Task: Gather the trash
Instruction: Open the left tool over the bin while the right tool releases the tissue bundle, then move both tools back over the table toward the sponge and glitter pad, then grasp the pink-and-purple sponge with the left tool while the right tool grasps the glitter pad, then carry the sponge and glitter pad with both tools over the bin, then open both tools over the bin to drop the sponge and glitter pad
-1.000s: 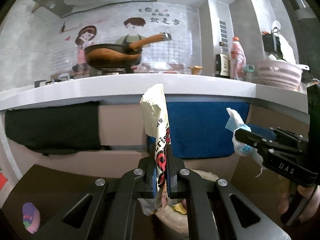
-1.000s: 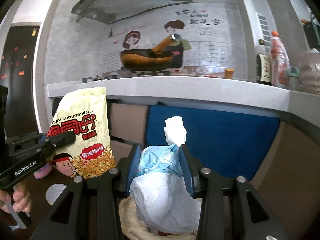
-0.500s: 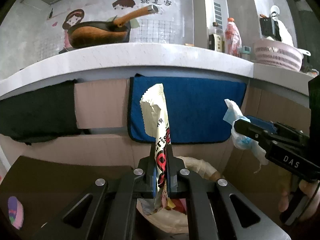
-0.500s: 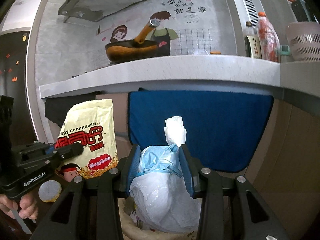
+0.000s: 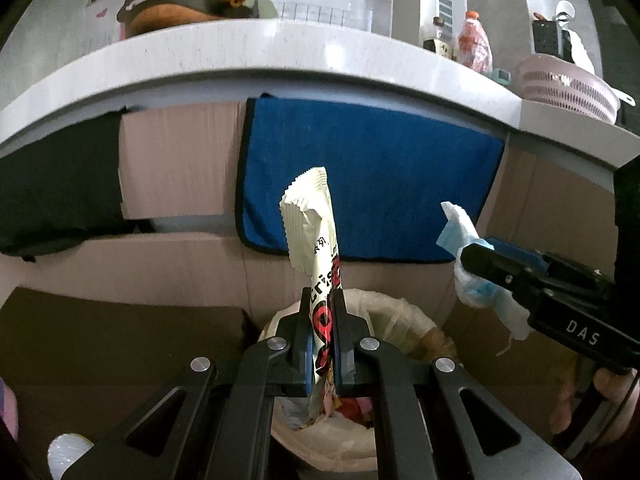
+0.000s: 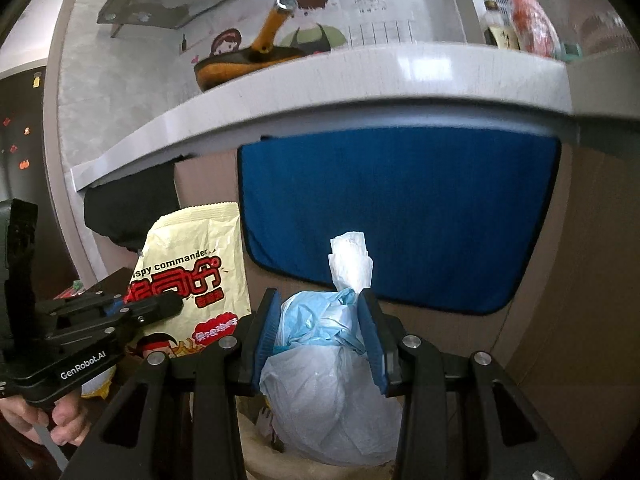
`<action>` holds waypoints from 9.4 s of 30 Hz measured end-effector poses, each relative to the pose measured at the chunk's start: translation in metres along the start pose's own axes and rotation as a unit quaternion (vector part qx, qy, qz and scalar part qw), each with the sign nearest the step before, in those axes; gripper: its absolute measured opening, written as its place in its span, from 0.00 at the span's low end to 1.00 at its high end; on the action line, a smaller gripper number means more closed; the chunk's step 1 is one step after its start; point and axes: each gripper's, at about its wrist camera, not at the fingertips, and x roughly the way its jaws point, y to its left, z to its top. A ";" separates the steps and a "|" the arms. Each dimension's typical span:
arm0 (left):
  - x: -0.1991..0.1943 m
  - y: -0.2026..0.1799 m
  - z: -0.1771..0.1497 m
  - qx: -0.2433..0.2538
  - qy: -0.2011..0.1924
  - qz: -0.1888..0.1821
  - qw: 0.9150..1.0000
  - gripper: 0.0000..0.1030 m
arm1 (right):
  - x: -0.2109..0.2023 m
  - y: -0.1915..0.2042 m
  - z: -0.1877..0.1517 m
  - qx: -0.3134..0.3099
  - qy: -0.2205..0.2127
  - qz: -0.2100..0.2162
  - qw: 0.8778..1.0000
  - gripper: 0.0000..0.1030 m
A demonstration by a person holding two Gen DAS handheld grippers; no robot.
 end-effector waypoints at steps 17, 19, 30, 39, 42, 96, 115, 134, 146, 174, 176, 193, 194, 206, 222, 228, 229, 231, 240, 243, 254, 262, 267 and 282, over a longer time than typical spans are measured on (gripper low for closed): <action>0.045 0.012 -0.012 -0.022 0.046 -0.022 0.998 0.07 | 0.041 -0.013 -0.023 0.025 0.050 -0.001 0.998 0.36; 0.049 0.014 -0.013 -0.026 0.049 -0.025 0.998 0.07 | 0.043 -0.015 -0.024 0.027 0.052 -0.001 0.998 0.36; 0.065 0.033 -0.018 -0.076 0.082 -0.073 0.991 0.43 | 0.059 -0.025 -0.025 0.065 0.062 -0.014 0.996 0.50; 0.037 0.072 -0.018 -0.110 0.074 -0.043 0.990 0.43 | 0.061 -0.027 -0.032 0.074 0.074 -0.031 0.994 0.53; 0.012 0.097 -0.024 -0.107 0.068 -0.010 0.992 0.43 | 0.061 -0.024 -0.034 0.074 0.079 -0.028 0.994 0.53; -0.286 0.367 -0.204 -0.284 0.021 0.189 0.940 0.43 | 0.077 0.395 -0.091 -0.199 0.209 0.261 0.921 0.15; -0.309 0.357 -0.226 -0.293 0.031 0.195 0.935 0.43 | 0.068 0.459 -0.129 -0.217 0.256 0.331 0.882 0.11; -0.191 0.372 -0.163 -0.235 0.101 0.130 0.958 0.46 | 0.109 0.375 -0.104 -0.116 0.224 0.226 0.941 0.47; -0.118 0.392 -0.150 -0.241 0.161 0.185 0.939 0.59 | 0.126 0.325 -0.130 -0.068 0.261 0.219 0.938 0.48; -0.286 0.351 -0.157 -0.222 0.040 0.252 0.941 0.31 | 0.120 0.368 -0.132 -0.113 0.302 0.308 0.895 0.79; -0.308 0.355 -0.171 -0.231 0.045 0.267 0.934 0.31 | 0.106 0.395 -0.135 -0.148 0.294 0.343 0.880 0.76; -0.345 0.360 -0.224 -0.292 0.043 0.233 0.926 0.31 | 0.084 0.447 -0.127 -0.203 0.266 0.337 0.880 0.09; -0.341 0.356 -0.221 -0.287 0.042 0.226 0.930 0.31 | 0.080 0.434 -0.119 -0.200 0.257 0.327 0.887 0.09; -0.268 0.268 -0.135 -0.199 0.020 0.143 0.969 0.31 | 0.042 0.263 -0.030 -0.113 0.144 0.157 0.971 0.09; -0.150 0.088 0.002 -0.035 -0.061 0.061 0.996 0.31 | -0.050 0.135 0.041 -0.102 -0.015 0.033 0.994 0.09; -0.110 0.048 0.018 -0.009 -0.046 0.030 0.998 0.32 | -0.060 0.082 0.045 -0.080 -0.032 -0.007 0.996 0.09; -0.104 0.042 0.020 -0.006 -0.042 0.026 0.999 0.31 | -0.059 0.078 0.046 -0.079 -0.032 -0.011 0.996 0.09; -0.095 0.032 0.021 -0.004 -0.035 0.016 0.999 0.31 | -0.061 0.064 0.045 -0.075 -0.036 -0.027 0.996 0.09; -0.060 0.010 0.021 -0.002 -0.008 -0.007 1.000 0.32 | -0.057 0.030 0.029 -0.042 -0.032 -0.044 0.998 0.09; -0.049 0.014 0.016 -0.007 0.005 -0.007 1.000 0.32 | -0.053 0.021 0.024 -0.032 -0.027 -0.046 0.998 0.09; 0.040 0.030 -0.012 -0.054 0.082 -0.040 0.994 0.31 | -0.024 -0.006 -0.002 0.003 0.004 -0.055 0.998 0.09; 0.132 0.021 -0.047 -0.082 0.192 -0.075 0.975 0.31 | 0.001 -0.030 -0.011 0.016 0.031 -0.082 0.996 0.09; 0.149 0.019 -0.061 -0.090 0.223 -0.098 0.966 0.31 | 0.021 -0.038 -0.020 0.010 0.056 -0.099 0.993 0.09; 0.093 0.038 -0.038 -0.069 0.141 -0.091 0.983 0.50 | 0.086 -0.029 -0.050 0.026 0.116 -0.067 0.991 0.10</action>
